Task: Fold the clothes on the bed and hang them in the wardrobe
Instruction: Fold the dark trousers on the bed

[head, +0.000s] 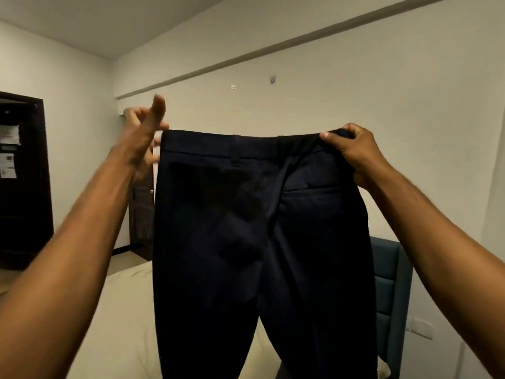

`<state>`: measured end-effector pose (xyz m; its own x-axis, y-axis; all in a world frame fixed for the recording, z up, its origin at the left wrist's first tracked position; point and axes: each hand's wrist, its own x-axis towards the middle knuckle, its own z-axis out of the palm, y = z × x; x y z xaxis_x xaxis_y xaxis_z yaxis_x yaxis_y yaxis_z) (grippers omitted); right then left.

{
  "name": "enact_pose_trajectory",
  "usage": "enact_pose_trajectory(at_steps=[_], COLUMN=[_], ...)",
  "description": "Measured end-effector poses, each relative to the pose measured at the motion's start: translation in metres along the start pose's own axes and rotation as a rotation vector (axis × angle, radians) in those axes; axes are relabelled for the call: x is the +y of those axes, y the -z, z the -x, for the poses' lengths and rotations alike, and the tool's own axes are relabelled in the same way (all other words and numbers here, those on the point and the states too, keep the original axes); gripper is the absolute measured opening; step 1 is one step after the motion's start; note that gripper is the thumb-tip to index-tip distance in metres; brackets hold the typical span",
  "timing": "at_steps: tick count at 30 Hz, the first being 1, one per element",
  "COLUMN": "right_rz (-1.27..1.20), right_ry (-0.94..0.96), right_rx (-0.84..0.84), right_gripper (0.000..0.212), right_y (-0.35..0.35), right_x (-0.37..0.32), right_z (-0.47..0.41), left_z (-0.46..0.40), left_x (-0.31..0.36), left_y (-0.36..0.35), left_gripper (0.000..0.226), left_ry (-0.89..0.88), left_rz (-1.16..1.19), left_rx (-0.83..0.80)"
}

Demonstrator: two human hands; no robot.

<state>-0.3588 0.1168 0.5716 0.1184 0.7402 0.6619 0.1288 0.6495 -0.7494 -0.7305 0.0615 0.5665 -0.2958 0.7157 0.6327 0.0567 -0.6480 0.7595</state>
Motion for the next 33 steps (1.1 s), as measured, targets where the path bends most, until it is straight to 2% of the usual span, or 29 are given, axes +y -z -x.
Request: enact_pose_trajectory(at_steps=[2,4,5,6,9,12,14,16,17,18,19,20,21,23,27,31,33], right_rz=[0.042,0.069,0.07,0.068,0.071,0.174,0.215,0.095,0.027,0.022,0.098,0.179,0.244,0.339,0.364,0.022,-0.109], right_ry=[0.005,-0.01,-0.026,-0.049,-0.119,-0.143,-0.056,-0.009,-0.055,-0.14,-0.232,-0.309,-0.348,-0.346,-0.291,-0.241,-0.194], right_rx=[-0.029,-0.055,-0.068,-0.07,-0.102,-0.208,-0.199,-0.079,-0.038,-0.06,-0.145,-0.258,-0.361,-0.413,-0.276,-0.026,-0.073], right_gripper=[0.036,0.037,0.038,0.039,0.034,0.024,0.022,0.019,0.021,0.035,0.049,0.05,0.042,0.027,0.028,0.028,0.05], right_y=[-0.009,-0.016,-0.018,-0.018,-0.007,0.002,0.003,0.004,0.004,0.003,0.0,-0.004,-0.01,-0.018,-0.025,-0.027,-0.03], right_x=[0.015,0.033,0.041,0.047,0.055,0.049,0.035,0.027,0.027,0.03,0.039,0.051,0.069,0.098,0.125,0.09,0.087], right_z=[0.015,0.027,0.031,0.034,0.032,0.023,0.01,-0.007,-0.012,-0.01,-0.003,0.008,0.02,0.039,0.034,-0.004,-0.003], left_z=[0.057,0.104,0.111,0.111,0.088,0.069,0.052,0.036,0.03,0.029,0.031,0.035,0.04,0.049,0.046,0.027,0.029], left_x=[-0.039,-0.087,-0.108,-0.123,-0.125,-0.103,-0.085,-0.069,-0.064,-0.062,-0.064,-0.069,-0.078,-0.094,-0.09,-0.038,-0.024], left_y=[-0.001,-0.004,-0.001,0.004,0.015,0.01,0.003,-0.003,-0.008,-0.014,-0.02,-0.026,-0.029,-0.026,-0.004,0.007,0.015], left_gripper=[0.073,0.094,0.095,0.091,0.07,0.055,0.055,0.047,0.039,0.029,0.02,0.014,0.012,0.015,0.025,0.037,0.053], left_ry=[0.098,0.339,0.425,0.467,0.466,0.44,0.397,0.302,0.251,0.207,0.195,0.198,0.208,0.231,0.309,0.195,0.234], left_rz=[-0.123,-0.276,-0.267,-0.22,-0.043,-0.028,-0.009,0.057,0.091,0.096,0.058,0.001,-0.071,-0.222,-0.265,-0.097,0.055], left_rx=[-0.231,-0.464,-0.456,-0.365,-0.137,-0.114,-0.089,0.02,0.101,0.15,0.156,0.125,0.085,0.03,0.019,0.025,-0.112])
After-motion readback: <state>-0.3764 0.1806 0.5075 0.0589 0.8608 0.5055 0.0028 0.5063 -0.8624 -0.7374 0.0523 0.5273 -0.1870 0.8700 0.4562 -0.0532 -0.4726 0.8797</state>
